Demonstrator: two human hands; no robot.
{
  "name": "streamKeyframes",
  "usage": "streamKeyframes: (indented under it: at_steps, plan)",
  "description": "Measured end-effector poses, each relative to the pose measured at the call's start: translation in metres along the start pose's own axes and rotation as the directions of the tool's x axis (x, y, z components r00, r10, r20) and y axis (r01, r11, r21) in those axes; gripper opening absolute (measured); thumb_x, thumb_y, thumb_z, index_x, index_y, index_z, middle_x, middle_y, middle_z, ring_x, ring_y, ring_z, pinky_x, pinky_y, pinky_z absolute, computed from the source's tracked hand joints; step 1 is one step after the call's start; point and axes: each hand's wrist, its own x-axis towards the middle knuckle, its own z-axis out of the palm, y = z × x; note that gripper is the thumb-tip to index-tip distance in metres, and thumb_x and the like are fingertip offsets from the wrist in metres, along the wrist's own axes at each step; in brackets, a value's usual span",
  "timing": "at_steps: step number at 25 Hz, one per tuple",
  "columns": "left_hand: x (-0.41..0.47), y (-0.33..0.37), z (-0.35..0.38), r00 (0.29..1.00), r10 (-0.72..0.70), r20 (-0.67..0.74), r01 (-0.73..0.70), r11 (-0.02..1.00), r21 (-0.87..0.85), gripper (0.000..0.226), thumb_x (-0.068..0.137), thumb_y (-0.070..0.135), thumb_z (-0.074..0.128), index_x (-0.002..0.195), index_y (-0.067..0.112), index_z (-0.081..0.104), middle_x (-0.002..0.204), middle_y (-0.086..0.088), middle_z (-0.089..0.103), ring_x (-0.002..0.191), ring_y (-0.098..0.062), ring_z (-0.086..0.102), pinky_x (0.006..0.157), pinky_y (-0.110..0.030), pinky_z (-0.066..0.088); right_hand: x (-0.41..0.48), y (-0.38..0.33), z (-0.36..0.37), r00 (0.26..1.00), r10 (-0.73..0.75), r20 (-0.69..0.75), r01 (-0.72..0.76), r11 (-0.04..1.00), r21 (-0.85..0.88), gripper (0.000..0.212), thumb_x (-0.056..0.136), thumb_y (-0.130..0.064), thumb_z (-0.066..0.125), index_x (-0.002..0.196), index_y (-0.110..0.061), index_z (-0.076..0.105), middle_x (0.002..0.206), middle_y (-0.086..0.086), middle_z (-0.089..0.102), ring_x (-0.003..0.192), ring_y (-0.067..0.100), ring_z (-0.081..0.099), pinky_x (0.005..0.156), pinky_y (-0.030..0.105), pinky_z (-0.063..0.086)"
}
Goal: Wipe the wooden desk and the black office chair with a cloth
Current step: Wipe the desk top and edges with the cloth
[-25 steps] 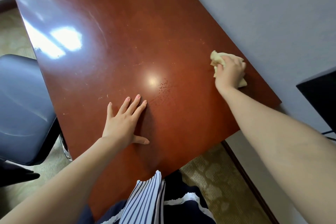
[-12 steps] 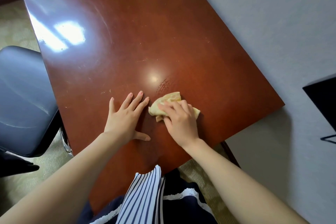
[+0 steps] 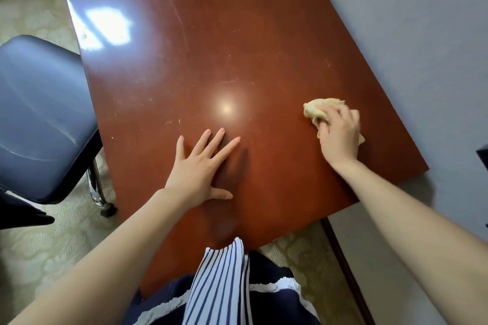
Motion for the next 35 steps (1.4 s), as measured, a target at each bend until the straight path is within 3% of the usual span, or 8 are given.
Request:
streamKeyframes:
  at_steps: [7, 11, 15, 18, 22, 26, 29, 35]
  plan:
    - [-0.041, -0.042, 0.015, 0.958, -0.245, -0.147, 0.229, 0.966, -0.122, 0.125, 0.061, 0.073, 0.065, 0.14, 0.039, -0.025, 0.159, 0.004, -0.012, 0.147, -0.026, -0.008, 0.112, -0.058, 0.002, 0.05, -0.064, 0.036, 0.956, 0.287, -0.055, -0.286, 0.958, 0.027, 0.025, 0.091, -0.01, 0.052, 0.111, -0.019, 0.063, 0.122, 0.004, 0.056, 0.116, 0.028, 0.041, 0.091, 0.039, 0.035]
    - [-0.069, -0.064, 0.023, 0.88, -0.466, -0.097, 0.447, 0.879, -0.168, 0.128, 0.057, 0.075, 0.066, 0.148, 0.033, -0.014, 0.159, -0.002, -0.013, 0.146, -0.032, -0.005, 0.111, -0.061, 0.002, 0.016, -0.123, 0.06, 0.997, 0.06, 0.052, -0.061, 0.997, 0.035, 0.026, 0.087, -0.01, 0.054, 0.111, -0.016, 0.064, 0.118, 0.006, 0.058, 0.114, 0.03, 0.041, 0.09, 0.038, 0.033]
    - [-0.085, -0.069, 0.029, 0.753, -0.658, 0.021, 0.632, 0.713, -0.305, 0.138, 0.053, 0.076, 0.069, 0.148, 0.029, -0.019, 0.158, -0.008, -0.015, 0.145, -0.036, -0.002, 0.112, -0.06, 0.004, -0.043, -0.17, 0.07, 0.969, -0.212, 0.13, 0.199, 0.975, 0.102, 0.029, 0.083, -0.008, 0.056, 0.109, -0.018, 0.065, 0.106, 0.005, 0.06, 0.103, 0.029, 0.045, 0.084, 0.037, 0.032]
    - [-0.089, -0.067, 0.034, 0.692, -0.718, 0.07, 0.686, 0.625, -0.372, 0.142, 0.052, 0.076, 0.07, 0.149, 0.018, -0.017, 0.159, -0.006, -0.013, 0.146, -0.033, 0.001, 0.112, -0.061, 0.006, -0.08, -0.179, 0.066, 0.883, -0.432, 0.186, 0.397, 0.896, 0.198, 0.026, 0.081, -0.007, 0.06, 0.104, -0.016, 0.066, 0.097, 0.004, 0.061, 0.094, 0.03, 0.049, 0.078, 0.037, 0.034]
    - [-0.091, -0.065, 0.038, 0.683, -0.725, 0.089, 0.691, 0.601, -0.401, 0.141, 0.054, 0.075, 0.069, 0.15, 0.014, -0.014, 0.16, -0.001, -0.011, 0.146, -0.029, 0.004, 0.111, -0.061, 0.007, -0.112, -0.155, 0.049, 0.719, -0.657, 0.228, 0.592, 0.75, 0.296, 0.035, 0.072, -0.002, 0.071, 0.104, -0.015, 0.07, 0.097, 0.003, 0.065, 0.086, 0.031, 0.056, 0.074, 0.039, 0.042]
    - [-0.091, -0.067, 0.039, 0.685, -0.726, 0.066, 0.685, 0.61, -0.398, 0.14, 0.053, 0.076, 0.069, 0.15, 0.013, -0.011, 0.16, -0.002, -0.007, 0.145, -0.03, 0.009, 0.111, -0.06, 0.011, -0.118, -0.104, 0.029, 0.594, -0.769, 0.239, 0.693, 0.639, 0.333, 0.038, 0.072, -0.002, 0.073, 0.107, -0.015, 0.07, 0.103, 0.002, 0.068, 0.087, 0.026, 0.055, 0.074, 0.038, 0.045]
    - [-0.089, -0.065, 0.039, 0.681, -0.73, 0.052, 0.689, 0.616, -0.382, 0.14, 0.053, 0.075, 0.07, 0.151, 0.012, -0.008, 0.16, -0.003, -0.004, 0.144, -0.029, 0.013, 0.111, -0.059, 0.014, -0.099, -0.075, 0.019, 0.63, -0.742, 0.229, 0.687, 0.67, 0.28, 0.04, 0.07, 0.002, 0.074, 0.107, -0.013, 0.071, 0.104, 0.004, 0.068, 0.084, 0.028, 0.056, 0.072, 0.038, 0.045]
    - [-0.086, -0.062, 0.033, 0.669, -0.738, 0.091, 0.702, 0.586, -0.405, 0.14, 0.054, 0.069, 0.075, 0.15, 0.012, -0.01, 0.16, -0.004, -0.009, 0.146, -0.028, 0.009, 0.112, -0.059, 0.009, -0.026, -0.063, 0.024, 0.81, -0.552, 0.2, 0.528, 0.834, 0.16, 0.041, 0.068, 0.012, 0.07, 0.106, -0.005, 0.071, 0.104, 0.015, 0.065, 0.088, 0.04, 0.054, 0.08, 0.049, 0.048]
